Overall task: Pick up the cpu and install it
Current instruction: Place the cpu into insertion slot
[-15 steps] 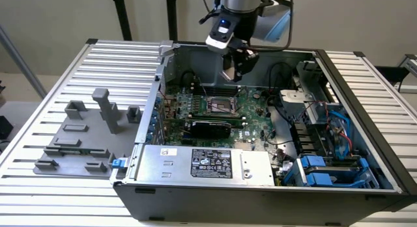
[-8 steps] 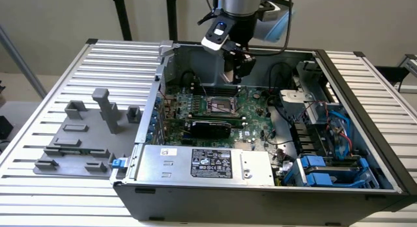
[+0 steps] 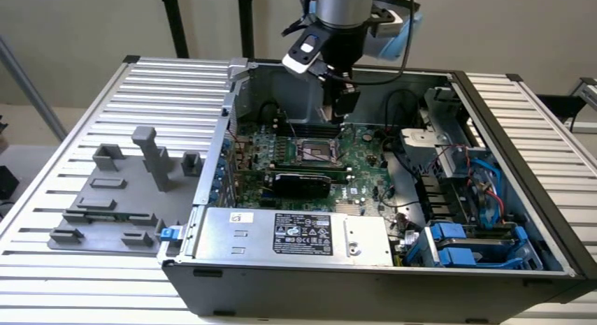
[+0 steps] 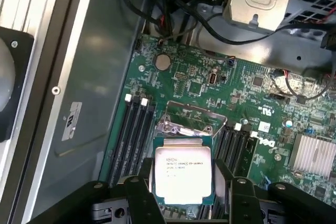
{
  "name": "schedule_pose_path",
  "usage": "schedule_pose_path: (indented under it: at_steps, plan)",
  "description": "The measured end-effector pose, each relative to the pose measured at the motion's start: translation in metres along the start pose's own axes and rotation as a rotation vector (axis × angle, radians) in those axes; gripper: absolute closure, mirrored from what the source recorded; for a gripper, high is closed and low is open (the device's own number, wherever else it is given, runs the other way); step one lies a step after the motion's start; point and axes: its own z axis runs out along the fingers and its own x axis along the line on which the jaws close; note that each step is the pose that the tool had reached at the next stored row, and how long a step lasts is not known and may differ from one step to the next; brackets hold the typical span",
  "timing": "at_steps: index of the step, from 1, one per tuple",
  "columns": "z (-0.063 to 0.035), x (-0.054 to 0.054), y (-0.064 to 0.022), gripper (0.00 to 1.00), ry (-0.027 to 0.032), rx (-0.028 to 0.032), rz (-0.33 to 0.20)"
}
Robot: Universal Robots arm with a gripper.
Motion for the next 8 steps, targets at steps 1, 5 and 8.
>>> schedule_pose_path:
  at_steps: [1, 5, 8]
  plan:
    - [0.0005, 0.0000, 0.0000, 0.45, -0.0014, 0.0000, 0.018]
    - [0.0023, -0.0001, -0.0002, 0.45, -0.0051, 0.0008, 0.071]
    - [0.0031, -0.0001, -0.0011, 0.45, -0.0062, 0.0027, 0.092]
